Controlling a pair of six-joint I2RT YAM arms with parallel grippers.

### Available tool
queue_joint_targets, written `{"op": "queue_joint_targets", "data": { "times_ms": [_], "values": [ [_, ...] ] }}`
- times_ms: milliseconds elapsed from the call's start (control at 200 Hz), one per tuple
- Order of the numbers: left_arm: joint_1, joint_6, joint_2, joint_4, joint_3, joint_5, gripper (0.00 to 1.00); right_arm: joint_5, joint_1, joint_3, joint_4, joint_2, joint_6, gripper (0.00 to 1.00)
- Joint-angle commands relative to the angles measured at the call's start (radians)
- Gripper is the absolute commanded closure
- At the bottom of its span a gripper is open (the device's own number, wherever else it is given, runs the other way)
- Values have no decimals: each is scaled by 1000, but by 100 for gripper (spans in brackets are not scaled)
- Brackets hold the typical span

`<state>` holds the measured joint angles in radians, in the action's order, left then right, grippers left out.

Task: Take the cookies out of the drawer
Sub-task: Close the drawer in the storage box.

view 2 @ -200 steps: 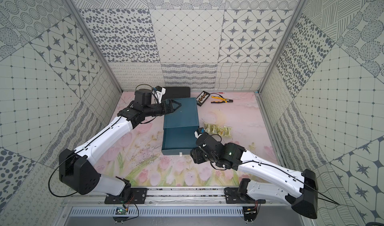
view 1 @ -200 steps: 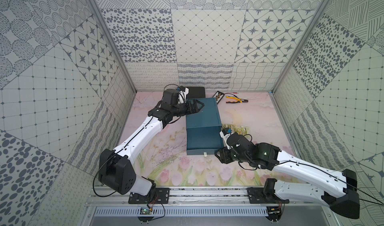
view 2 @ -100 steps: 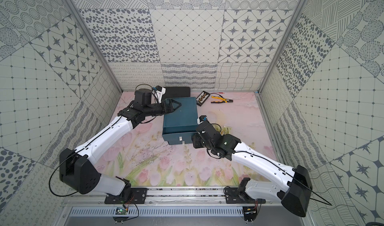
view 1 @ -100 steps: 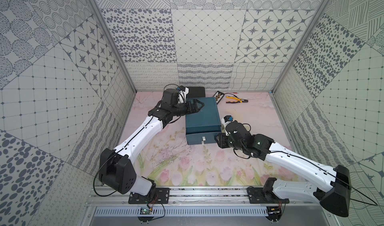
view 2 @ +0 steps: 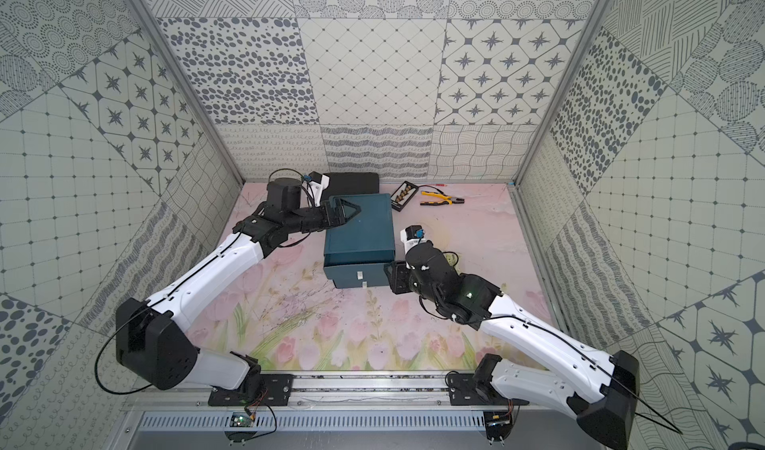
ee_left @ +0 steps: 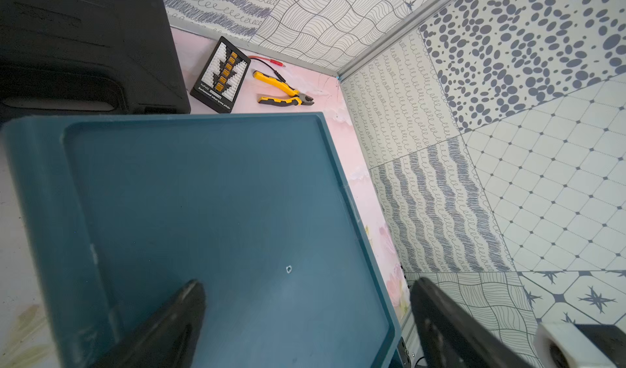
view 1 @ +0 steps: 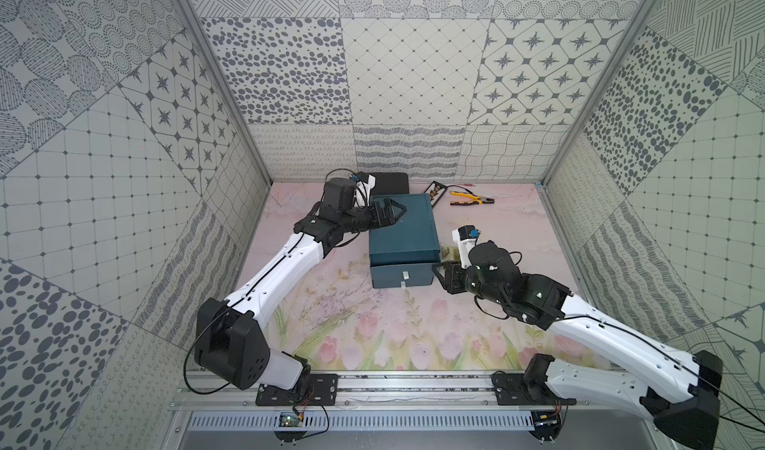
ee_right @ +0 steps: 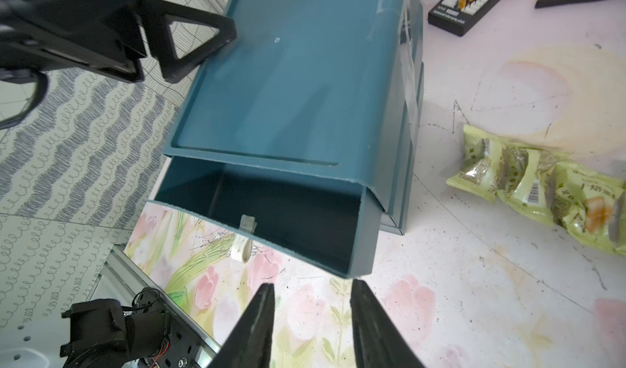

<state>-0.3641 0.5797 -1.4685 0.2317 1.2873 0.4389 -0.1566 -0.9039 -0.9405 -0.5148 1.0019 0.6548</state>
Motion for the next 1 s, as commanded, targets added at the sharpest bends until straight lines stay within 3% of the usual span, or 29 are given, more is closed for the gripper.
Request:
{"op": "queue_joint_targets", "data": {
  "times_ms": [0, 240, 535, 775, 996],
  "values": [
    [4, 4, -16, 109, -7, 3, 1, 17, -4, 53, 99, -28, 39, 63],
    [3, 3, -26, 107, 1, -18, 1, 150, -13, 23, 209, 92, 59, 76],
    [5, -7, -32, 107, -7, -2, 1, 40, -9, 22, 303, 168, 88, 93],
    [5, 3, -18, 97, -30, 15, 1, 20, 0, -23, 410, 286, 97, 96],
    [6, 8, 22, 93, -52, 26, 1, -29, 0, -9, 465, 292, 99, 96]
  ]
}}
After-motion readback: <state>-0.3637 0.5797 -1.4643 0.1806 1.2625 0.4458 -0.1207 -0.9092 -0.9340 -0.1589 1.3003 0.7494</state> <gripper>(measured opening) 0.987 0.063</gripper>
